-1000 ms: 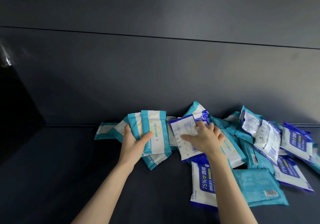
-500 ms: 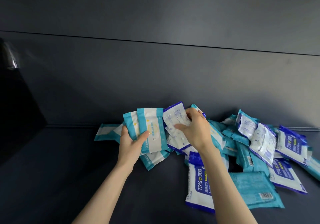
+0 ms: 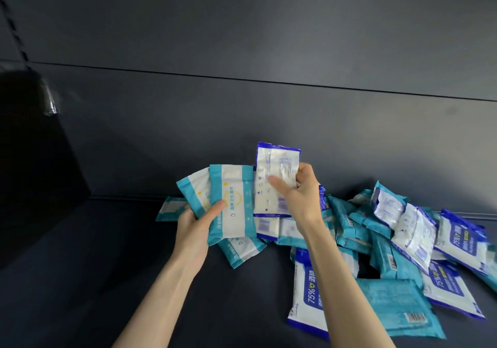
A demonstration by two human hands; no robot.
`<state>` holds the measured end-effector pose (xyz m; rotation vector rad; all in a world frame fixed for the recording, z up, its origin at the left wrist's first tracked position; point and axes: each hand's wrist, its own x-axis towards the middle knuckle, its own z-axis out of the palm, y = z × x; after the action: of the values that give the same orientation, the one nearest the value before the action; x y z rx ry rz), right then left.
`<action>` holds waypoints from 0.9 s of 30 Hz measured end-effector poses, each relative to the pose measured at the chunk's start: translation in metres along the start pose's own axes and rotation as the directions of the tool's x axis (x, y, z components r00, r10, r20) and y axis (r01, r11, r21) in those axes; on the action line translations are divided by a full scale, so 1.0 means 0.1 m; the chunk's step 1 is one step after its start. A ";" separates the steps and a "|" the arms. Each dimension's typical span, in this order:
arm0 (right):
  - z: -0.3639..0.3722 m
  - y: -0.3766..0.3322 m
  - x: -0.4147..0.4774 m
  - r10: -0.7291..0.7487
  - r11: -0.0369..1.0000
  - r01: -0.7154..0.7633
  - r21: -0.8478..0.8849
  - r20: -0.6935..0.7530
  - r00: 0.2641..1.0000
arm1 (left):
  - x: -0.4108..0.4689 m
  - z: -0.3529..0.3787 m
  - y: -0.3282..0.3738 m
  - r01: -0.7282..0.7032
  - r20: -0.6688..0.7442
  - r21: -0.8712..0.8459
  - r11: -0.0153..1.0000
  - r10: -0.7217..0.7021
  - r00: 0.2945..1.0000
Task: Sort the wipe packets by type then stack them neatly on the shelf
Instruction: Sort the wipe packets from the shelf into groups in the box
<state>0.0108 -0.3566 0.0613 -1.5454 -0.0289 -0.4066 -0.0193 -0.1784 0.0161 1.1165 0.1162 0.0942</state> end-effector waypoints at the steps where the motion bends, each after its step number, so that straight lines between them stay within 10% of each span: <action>1: -0.01 0.06 0.00 0.061 0.998 -0.061 0.001 0.015 0.998 | 0.01 -0.01 -0.02 0.036 -0.001 -0.016 0.999 -0.036 0.999; 8: -0.10 0.45 -0.11 0.305 0.952 -0.300 -0.070 0.092 0.948 | 0.10 -0.04 -0.15 0.205 0.019 0.035 0.978 -0.205 0.979; 17: -0.09 0.56 -0.20 0.123 0.874 -0.103 -0.475 0.011 0.992 | 0.08 0.01 -0.17 0.170 0.022 0.124 0.978 -0.174 0.984; 27: -0.03 0.59 -0.42 0.277 0.817 -0.233 -0.527 0.004 0.961 | -0.03 0.02 -0.21 0.152 0.049 0.149 0.977 -0.161 0.986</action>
<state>-0.0131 -0.3512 -0.0073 -2.0748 0.2461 -0.1350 -0.0220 -0.1900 -0.0018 1.2498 0.1580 -0.0902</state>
